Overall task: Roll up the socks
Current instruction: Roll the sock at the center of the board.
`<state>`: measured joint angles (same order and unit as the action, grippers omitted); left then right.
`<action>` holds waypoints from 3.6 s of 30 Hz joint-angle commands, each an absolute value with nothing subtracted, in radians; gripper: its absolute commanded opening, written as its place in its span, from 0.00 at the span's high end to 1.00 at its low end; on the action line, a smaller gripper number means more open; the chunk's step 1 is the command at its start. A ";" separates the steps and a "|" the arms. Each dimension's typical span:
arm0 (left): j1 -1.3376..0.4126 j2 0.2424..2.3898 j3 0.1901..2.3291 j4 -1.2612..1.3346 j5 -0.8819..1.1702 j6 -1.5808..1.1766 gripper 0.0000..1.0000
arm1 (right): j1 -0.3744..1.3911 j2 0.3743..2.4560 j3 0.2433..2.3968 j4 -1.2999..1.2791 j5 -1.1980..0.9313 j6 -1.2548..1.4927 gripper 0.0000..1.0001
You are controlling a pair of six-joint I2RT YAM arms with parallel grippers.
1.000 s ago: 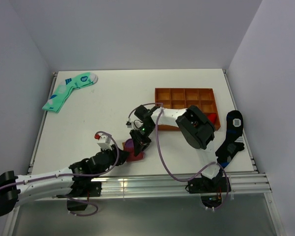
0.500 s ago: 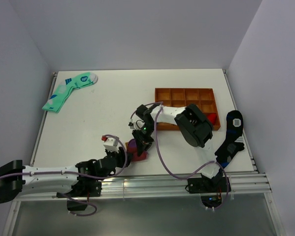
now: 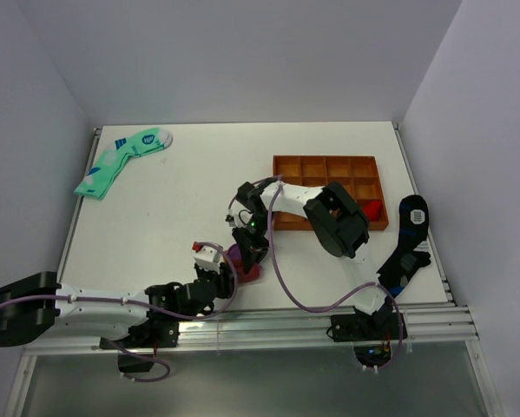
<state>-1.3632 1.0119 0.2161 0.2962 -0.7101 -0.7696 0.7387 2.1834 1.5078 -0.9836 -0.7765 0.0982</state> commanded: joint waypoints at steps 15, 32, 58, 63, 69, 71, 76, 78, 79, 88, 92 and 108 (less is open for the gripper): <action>-1.342 1.074 0.270 0.371 -0.700 -0.732 0.47 | 0.729 2.226 1.499 -0.963 -0.663 0.069 0.97; -1.278 1.022 0.203 0.477 -0.604 -0.703 0.48 | 0.729 2.215 1.494 -0.966 -0.653 0.061 0.98; -1.135 1.134 0.100 0.790 -0.344 -0.672 0.48 | 0.729 2.218 1.485 -0.954 -0.650 0.066 0.99; -1.112 1.186 0.091 0.845 -0.310 -0.681 0.48 | 0.729 2.214 1.476 -0.950 -0.649 0.063 0.99; -1.109 1.223 0.094 0.847 -0.301 -0.699 0.49 | 0.730 2.212 1.482 -0.956 -0.647 0.063 0.99; -1.109 1.226 0.080 0.851 -0.304 -0.712 0.49 | 0.729 2.210 1.483 -0.956 -0.646 0.063 0.99; -1.109 1.203 0.061 0.833 -0.316 -0.735 0.51 | 0.729 2.209 1.480 -0.954 -0.644 0.066 1.00; -1.109 1.181 0.054 0.821 -0.322 -0.744 0.52 | 0.729 2.209 1.479 -0.950 -0.643 0.066 0.99; -1.109 1.177 0.043 0.821 -0.325 -0.750 0.52 | 0.729 2.210 1.479 -0.950 -0.643 0.066 1.00; -1.109 1.212 0.064 0.790 -0.331 -0.758 0.55 | 0.727 2.207 1.476 -0.940 -0.647 0.074 1.00; -1.108 1.224 0.069 0.781 -0.333 -0.762 0.57 | 0.729 2.204 1.474 -0.937 -0.649 0.074 1.00; -1.109 1.313 0.113 0.765 -0.304 -0.775 0.86 | 0.729 2.192 1.447 -0.901 -0.661 0.086 1.00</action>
<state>-1.1110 1.2831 0.0975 0.8032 -0.3191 -0.7639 0.7269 2.1891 1.4796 -0.9665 -0.7959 0.1108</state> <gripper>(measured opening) 0.186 0.233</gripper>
